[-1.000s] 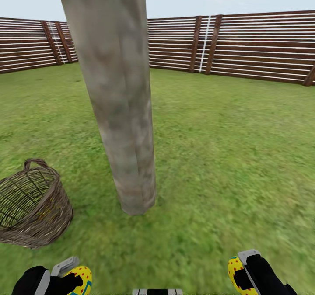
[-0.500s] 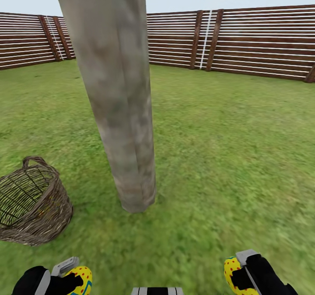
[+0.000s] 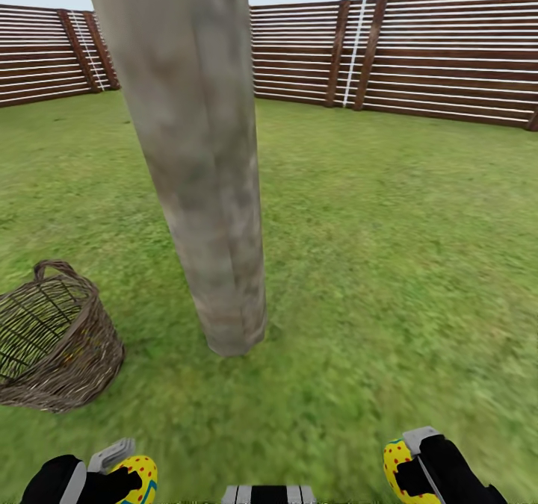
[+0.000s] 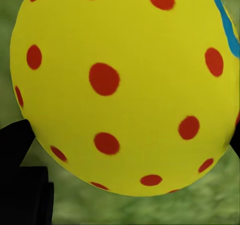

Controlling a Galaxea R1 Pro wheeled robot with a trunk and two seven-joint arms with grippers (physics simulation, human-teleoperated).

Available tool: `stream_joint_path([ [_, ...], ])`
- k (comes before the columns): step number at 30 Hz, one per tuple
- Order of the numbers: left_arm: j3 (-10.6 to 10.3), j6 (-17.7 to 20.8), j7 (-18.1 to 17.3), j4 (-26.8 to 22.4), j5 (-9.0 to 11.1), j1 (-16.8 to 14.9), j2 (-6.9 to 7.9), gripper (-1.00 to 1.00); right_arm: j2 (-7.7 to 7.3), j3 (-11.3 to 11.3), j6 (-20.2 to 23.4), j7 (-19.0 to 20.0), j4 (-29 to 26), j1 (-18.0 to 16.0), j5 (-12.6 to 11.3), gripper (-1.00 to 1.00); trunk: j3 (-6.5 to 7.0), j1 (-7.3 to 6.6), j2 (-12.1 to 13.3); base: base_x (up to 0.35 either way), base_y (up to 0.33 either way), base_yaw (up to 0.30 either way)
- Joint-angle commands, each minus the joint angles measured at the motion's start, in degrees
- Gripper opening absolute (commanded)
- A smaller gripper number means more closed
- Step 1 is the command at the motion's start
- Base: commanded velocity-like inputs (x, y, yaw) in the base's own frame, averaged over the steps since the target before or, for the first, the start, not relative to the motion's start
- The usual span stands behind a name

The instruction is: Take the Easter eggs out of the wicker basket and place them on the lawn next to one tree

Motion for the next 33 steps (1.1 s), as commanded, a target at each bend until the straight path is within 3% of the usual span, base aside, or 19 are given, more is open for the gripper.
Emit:
stream_joint_path([
  [1, 0.1, 0.3, -0.3, 0.0, -0.1, 0.0, -0.01, -1.0, -0.03, 0.0, 0.2, 0.5, -0.1, 0.0, 0.6, -1.0, -0.27, 0.01, 0.0, 0.0, 0.0, 0.0],
  [33, 0.1, 0.3, -0.4, -0.1, -0.1, 0.0, -0.01, -1.0, 0.02, 0.4, 0.2, 0.6, -0.3, 0.0, 0.6, -1.0, -7.36, 0.84, -0.5, 0.0, 0.0, 0.0],
])
